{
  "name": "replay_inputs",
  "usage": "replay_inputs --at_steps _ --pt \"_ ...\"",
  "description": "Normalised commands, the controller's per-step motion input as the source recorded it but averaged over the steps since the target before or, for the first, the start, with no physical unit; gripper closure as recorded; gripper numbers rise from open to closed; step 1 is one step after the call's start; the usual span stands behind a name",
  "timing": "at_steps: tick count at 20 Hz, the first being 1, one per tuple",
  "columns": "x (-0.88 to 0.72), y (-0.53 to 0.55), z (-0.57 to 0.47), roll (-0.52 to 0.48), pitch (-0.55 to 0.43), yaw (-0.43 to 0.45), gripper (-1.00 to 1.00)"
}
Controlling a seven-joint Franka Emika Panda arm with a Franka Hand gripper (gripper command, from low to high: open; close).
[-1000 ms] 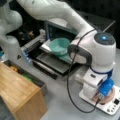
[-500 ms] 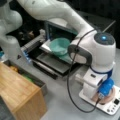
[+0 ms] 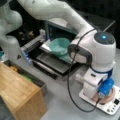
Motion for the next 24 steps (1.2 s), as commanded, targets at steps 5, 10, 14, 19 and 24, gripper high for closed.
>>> replay_inputs --at_steps 5,10,14,19,24 --pt "-0.17 0.01 0.23 -0.244 0.011 0.041 1.0" --pt "-0.1 -0.04 0.22 -0.184 0.032 0.058 1.0" --pt "-0.05 -0.1 0.15 -0.117 0.022 0.05 1.0" --pt "-0.03 -0.09 0.06 -0.115 0.046 0.045 1.0" --pt "-0.04 -0.05 0.18 -0.068 0.054 0.064 1.0"
